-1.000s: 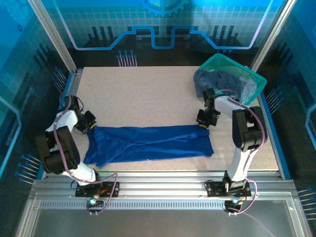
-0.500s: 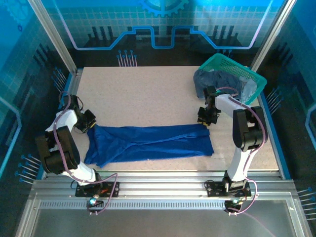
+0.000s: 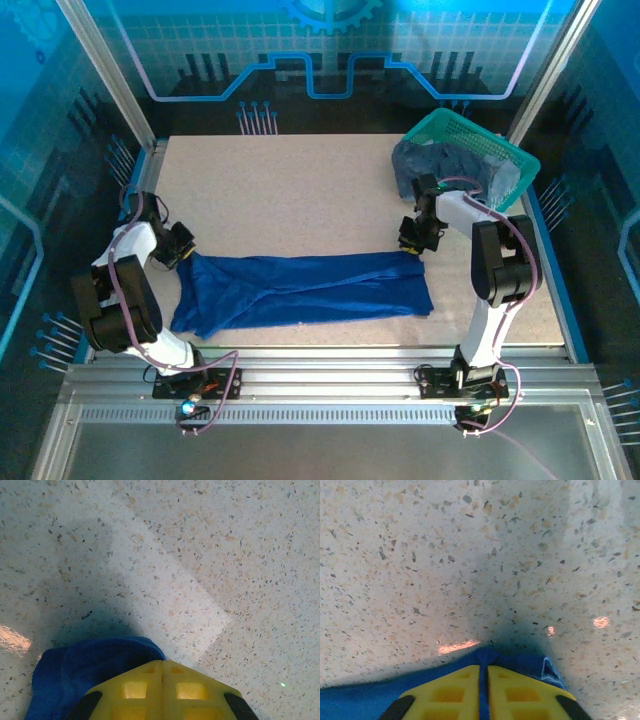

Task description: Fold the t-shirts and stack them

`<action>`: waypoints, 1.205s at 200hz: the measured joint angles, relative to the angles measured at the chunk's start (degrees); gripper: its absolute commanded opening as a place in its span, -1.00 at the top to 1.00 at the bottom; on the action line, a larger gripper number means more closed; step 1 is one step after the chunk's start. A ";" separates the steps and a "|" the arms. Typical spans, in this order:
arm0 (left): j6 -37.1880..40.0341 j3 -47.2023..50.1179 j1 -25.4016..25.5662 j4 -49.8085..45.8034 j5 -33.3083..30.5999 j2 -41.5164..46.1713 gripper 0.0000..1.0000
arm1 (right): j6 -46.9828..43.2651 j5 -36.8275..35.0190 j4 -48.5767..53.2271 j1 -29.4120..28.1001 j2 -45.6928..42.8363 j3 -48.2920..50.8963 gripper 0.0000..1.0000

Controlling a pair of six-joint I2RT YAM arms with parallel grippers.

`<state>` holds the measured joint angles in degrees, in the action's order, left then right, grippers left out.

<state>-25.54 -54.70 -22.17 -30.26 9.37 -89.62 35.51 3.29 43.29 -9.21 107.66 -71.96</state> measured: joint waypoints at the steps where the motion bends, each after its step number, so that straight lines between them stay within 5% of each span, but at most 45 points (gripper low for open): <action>1: 0.02 0.00 0.00 0.02 0.00 0.00 1.00 | -0.04 0.00 0.00 0.00 0.00 0.00 0.81; 32: 0.00 0.00 0.00 0.00 0.13 0.00 1.00 | 0.15 -0.07 0.15 0.00 0.00 0.00 1.00; 241: 0.00 -4.15 -0.61 -1.18 -3.13 -2.95 1.00 | 1.46 -3.52 0.83 6.73 -2.45 -1.88 1.00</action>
<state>-25.54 -58.85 -22.79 -31.44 6.24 -92.58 36.97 -0.23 44.12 -2.48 105.21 -73.84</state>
